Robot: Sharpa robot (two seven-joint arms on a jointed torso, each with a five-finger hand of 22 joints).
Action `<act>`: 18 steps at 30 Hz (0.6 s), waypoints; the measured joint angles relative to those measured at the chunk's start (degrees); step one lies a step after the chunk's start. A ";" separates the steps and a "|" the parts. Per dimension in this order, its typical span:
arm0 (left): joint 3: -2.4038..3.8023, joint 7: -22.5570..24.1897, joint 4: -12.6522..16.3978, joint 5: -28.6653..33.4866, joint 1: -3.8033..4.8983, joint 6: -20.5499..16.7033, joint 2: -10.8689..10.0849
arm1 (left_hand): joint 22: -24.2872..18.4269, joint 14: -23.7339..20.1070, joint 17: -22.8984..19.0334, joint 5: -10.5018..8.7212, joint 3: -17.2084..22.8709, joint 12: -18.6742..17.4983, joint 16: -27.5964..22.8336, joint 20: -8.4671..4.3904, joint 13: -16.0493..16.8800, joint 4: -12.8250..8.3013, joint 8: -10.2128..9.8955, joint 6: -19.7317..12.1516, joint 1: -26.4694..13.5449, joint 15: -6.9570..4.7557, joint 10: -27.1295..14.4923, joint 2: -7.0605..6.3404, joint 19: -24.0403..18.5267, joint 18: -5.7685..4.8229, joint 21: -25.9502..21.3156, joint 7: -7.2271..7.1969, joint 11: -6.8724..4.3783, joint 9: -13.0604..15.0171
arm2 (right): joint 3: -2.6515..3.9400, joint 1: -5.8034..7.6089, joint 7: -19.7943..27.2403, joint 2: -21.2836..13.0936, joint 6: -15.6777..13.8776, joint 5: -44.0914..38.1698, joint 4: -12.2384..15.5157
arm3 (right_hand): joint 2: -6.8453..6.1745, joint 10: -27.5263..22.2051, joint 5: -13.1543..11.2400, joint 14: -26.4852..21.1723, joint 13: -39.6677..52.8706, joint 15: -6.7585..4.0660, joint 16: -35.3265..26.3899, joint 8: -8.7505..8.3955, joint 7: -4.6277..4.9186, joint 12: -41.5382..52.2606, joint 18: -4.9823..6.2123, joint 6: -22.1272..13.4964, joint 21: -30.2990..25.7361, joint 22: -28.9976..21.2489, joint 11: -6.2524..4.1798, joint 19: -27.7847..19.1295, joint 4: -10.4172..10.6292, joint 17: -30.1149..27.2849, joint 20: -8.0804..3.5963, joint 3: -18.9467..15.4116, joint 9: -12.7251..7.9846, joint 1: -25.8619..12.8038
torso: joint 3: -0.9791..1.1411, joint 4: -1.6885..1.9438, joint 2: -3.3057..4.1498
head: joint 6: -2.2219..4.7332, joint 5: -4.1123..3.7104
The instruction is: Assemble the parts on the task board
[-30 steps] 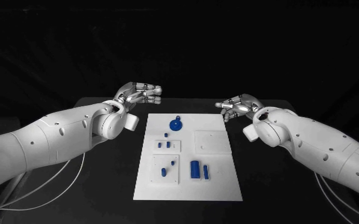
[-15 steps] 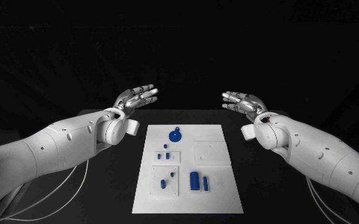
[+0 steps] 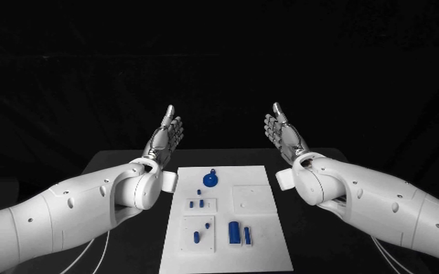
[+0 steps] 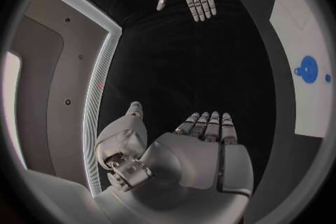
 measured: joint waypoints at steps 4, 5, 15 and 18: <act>1.16 0.69 5.85 0.54 -2.02 -6.16 -1.26 | -0.18 -2.00 -0.09 0.00 0.16 0.00 0.00 -0.19 -0.08 0.16 0.00 -0.99 -5.17 -0.17 -1.20 -0.10 -1.18 0.01 0.00 -0.07 -0.34 -0.11 | -3.63 0.69 3.88 -2.04 -5.83 5.56 6.17 | -0.07 -1.68 -0.44 -2.24 -0.07 -0.20 0.00 -0.21 -0.21 0.00 0.00 -1.05 0.00 -0.06 -0.33 -1.17 0.31 -0.07 -0.16 0.01 -0.05 -3.52 | 0.01 0.07 -0.39 | 0.04 -0.10; 1.44 0.91 7.28 0.70 -2.50 -7.98 -1.60 | -0.22 -2.29 -0.09 0.00 0.16 0.00 0.00 -0.35 -0.09 0.16 0.00 -1.23 -6.20 -0.30 -1.53 -0.11 -1.34 0.01 -0.22 -0.24 -0.19 -0.12 | -4.48 0.86 5.00 -2.55 -7.53 7.18 7.67 | -0.07 -2.09 -0.44 -2.54 -0.08 -0.30 0.00 -0.21 -0.31 0.00 0.00 -1.16 0.00 -0.08 -0.32 -1.37 0.31 -0.08 -0.35 0.01 -0.05 -4.14 | 0.01 0.08 -0.43 | 0.05 -0.10; 2.46 2.32 12.55 1.76 -4.21 -18.00 -2.83 | -0.36 -3.93 -0.16 -0.22 0.16 -0.22 0.00 -0.49 -0.14 0.15 0.00 -2.15 -10.30 -0.31 -2.59 -0.21 -2.51 0.02 -0.22 -0.34 -0.36 -0.17 | -7.20 1.51 11.00 -4.29 -16.73 15.88 12.87 | -0.14 -3.41 -0.91 -4.26 -0.14 -0.40 -0.23 -0.21 -0.43 0.00 0.00 -2.26 -0.24 -0.18 -0.43 -2.48 0.46 -0.17 -0.46 -0.15 -0.15 -6.88 | 0.01 0.10 -0.62 | 0.07 -0.13; 2.49 2.54 12.58 1.93 -4.21 -19.05 -2.84 | -0.36 -3.93 -0.16 -0.22 0.16 -0.22 0.00 -0.49 -0.14 0.15 0.00 -2.15 -10.30 -0.31 -2.59 -0.21 -2.51 0.02 -0.22 -0.34 -0.36 -0.18 | -7.20 1.55 11.67 -4.30 -17.67 16.78 12.88 | -0.14 -3.41 -0.91 -4.26 -0.14 -0.40 -0.23 -0.21 -0.43 0.00 0.00 -2.26 -0.24 -0.18 -0.42 -2.48 0.46 -0.17 -0.46 -0.15 -0.15 -6.87 | 0.02 0.10 -0.63 | 0.07 -0.13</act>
